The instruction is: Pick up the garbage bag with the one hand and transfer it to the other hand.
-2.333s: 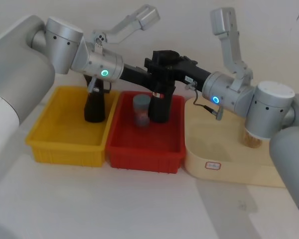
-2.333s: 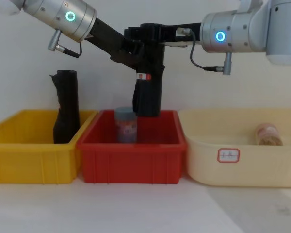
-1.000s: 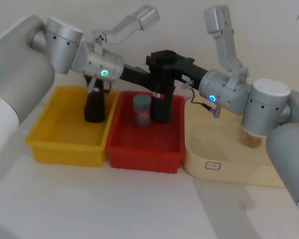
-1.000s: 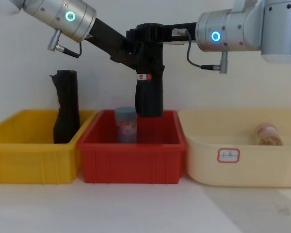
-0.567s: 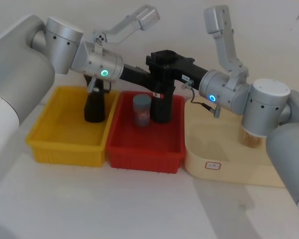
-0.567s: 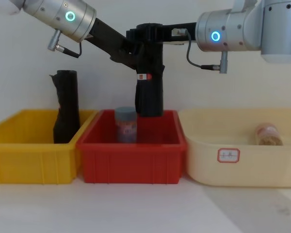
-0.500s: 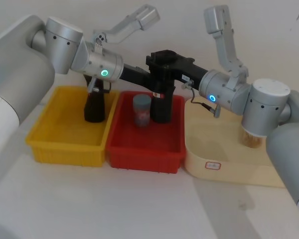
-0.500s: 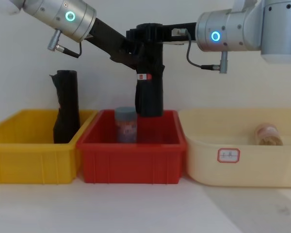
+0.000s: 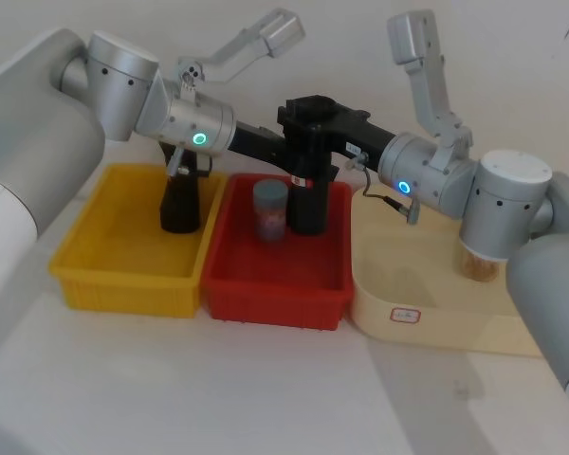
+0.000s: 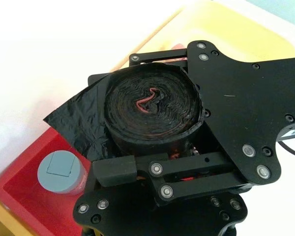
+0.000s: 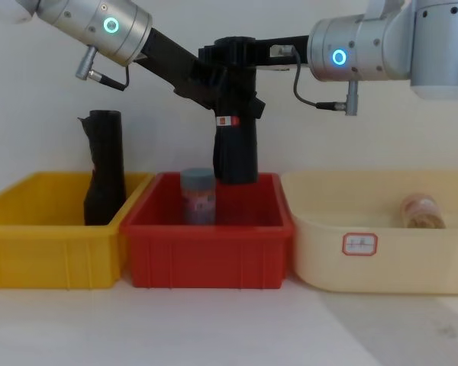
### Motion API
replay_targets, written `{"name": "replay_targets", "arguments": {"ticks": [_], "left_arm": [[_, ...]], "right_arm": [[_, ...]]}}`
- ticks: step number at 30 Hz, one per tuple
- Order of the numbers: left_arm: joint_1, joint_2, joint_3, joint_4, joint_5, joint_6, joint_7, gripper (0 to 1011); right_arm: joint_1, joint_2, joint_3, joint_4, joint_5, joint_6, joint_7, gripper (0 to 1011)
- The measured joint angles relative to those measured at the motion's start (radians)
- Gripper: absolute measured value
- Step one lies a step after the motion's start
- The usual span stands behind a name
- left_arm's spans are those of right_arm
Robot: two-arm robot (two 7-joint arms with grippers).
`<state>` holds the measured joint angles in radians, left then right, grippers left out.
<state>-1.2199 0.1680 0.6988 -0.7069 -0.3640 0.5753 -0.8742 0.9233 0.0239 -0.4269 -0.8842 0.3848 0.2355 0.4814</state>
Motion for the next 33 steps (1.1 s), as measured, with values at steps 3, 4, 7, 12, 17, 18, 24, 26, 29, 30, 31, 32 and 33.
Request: {"name": "replay_targets", "arguments": {"ticks": [3,4,7,12,17,18,24,26,29,30,31,32,33], "left_arm": [[0.0,0.0,0.0,0.0,0.0,0.0,0.0,730],[0.0,0.0,0.0,0.0,0.0,0.0,0.0,739],[0.0,0.0,0.0,0.0,0.0,0.0,0.0,841],[0.0,0.0,0.0,0.0,0.0,0.0,0.0,972],[0.0,0.0,0.0,0.0,0.0,0.0,0.0,1000],[0.0,0.0,0.0,0.0,0.0,0.0,0.0,1000],[0.0,0.0,0.0,0.0,0.001,0.0,0.001,1000],[0.0,0.0,0.0,0.0,0.001,0.0,0.001,1000],[0.0,0.0,0.0,0.0,0.001,0.0,0.001,1000],[0.0,0.0,0.0,0.0,0.001,0.0,0.001,1000],[0.0,0.0,0.0,0.0,0.001,0.0,0.001,1000],[0.0,0.0,0.0,0.0,0.001,0.0,0.001,1000],[0.0,0.0,0.0,0.0,0.001,0.0,0.001,1000]], "right_arm": [[-0.003,0.001,0.0,-0.005,0.0,0.0,-0.006,579],[-0.006,0.002,0.001,-0.011,0.0,0.0,-0.012,579],[-0.015,0.007,0.003,-0.028,-0.002,-0.001,-0.031,579],[-0.033,0.015,0.009,-0.063,-0.009,-0.002,-0.07,579],[-0.054,0.027,0.014,-0.108,-0.027,-0.001,-0.118,579],[-0.061,0.031,0.015,-0.126,-0.036,0.001,-0.135,579],[-0.086,0.048,0.018,-0.185,-0.072,0.018,-0.209,579],[-0.094,0.054,0.018,-0.206,-0.089,0.027,-0.24,579],[-0.1,0.06,0.018,-0.222,-0.105,0.035,-0.268,579],[-0.104,0.064,0.019,-0.233,-0.119,0.042,-0.289,579],[-0.107,0.066,0.019,-0.24,-0.124,0.046,-0.299,579],[-0.11,0.069,0.019,-0.248,-0.135,0.053,-0.317,579],[-0.112,0.071,0.019,-0.251,-0.141,0.057,-0.327,579]]}}
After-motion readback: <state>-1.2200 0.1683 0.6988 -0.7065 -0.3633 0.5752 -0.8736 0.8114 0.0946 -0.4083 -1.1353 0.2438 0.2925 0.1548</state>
